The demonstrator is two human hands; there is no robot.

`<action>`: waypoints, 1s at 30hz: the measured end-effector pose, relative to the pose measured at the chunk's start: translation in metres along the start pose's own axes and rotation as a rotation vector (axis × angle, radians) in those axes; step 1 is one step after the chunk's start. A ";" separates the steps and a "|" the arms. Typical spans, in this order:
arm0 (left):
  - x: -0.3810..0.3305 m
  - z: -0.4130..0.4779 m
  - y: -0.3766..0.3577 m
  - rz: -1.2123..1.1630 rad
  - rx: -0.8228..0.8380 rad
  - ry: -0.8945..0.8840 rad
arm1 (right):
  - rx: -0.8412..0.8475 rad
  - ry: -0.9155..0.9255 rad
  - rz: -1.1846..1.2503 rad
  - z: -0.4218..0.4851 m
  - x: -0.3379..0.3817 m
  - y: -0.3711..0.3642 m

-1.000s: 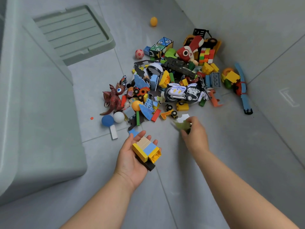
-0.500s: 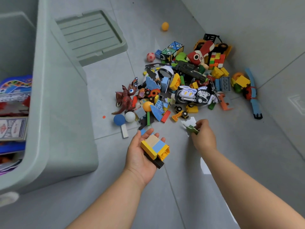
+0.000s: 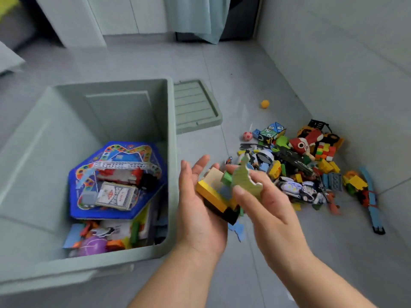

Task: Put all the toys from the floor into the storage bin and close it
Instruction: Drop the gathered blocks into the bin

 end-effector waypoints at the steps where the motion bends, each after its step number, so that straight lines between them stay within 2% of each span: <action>1: -0.020 -0.007 0.007 0.005 -0.013 -0.058 | 0.078 0.011 -0.085 0.004 0.002 -0.028; 4: -0.080 -0.015 0.052 -0.022 -0.151 -0.222 | 0.226 -0.068 -0.119 0.012 -0.007 -0.111; 7: -0.127 -0.009 0.100 -0.033 -0.294 -0.200 | 0.316 -0.385 0.010 0.013 -0.035 -0.178; 8: -0.138 -0.005 0.115 -0.023 -0.323 -0.184 | 0.319 -0.504 0.046 0.015 -0.046 -0.193; 10: -0.156 0.000 0.135 -0.002 -0.367 -0.194 | 0.285 -0.636 -0.031 0.022 -0.065 -0.210; 13: -0.176 -0.002 0.151 0.004 -0.400 -0.263 | 0.201 -0.665 -0.080 0.030 -0.071 -0.202; 16: -0.175 -0.001 0.144 -0.032 -0.225 -0.227 | 0.197 -0.616 0.002 0.030 -0.044 -0.159; 19: -0.143 0.000 0.102 -0.034 -0.006 -0.098 | 0.153 -0.560 0.112 0.015 -0.023 -0.089; 22: -0.073 -0.004 0.052 0.106 0.185 0.077 | -0.090 -0.619 0.133 -0.013 -0.041 0.001; 24: -0.011 -0.011 0.027 0.197 0.265 0.258 | -0.291 -0.687 0.126 -0.039 -0.066 0.063; 27: 0.072 -0.014 0.011 0.239 0.251 0.513 | -0.493 -0.767 0.055 -0.072 -0.103 0.139; 30: 0.130 0.004 0.019 0.215 0.120 0.602 | -0.546 -0.799 -0.178 -0.078 -0.139 0.193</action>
Point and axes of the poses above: each hand's wrist, its own z-axis towards the middle knuckle, its own y-axis out of the back of the hand, x = y × z, the point moved 5 cm from there along z, towards the middle knuckle, and after that the axes turned 4 degrees about -x, right-handed, at the moved point
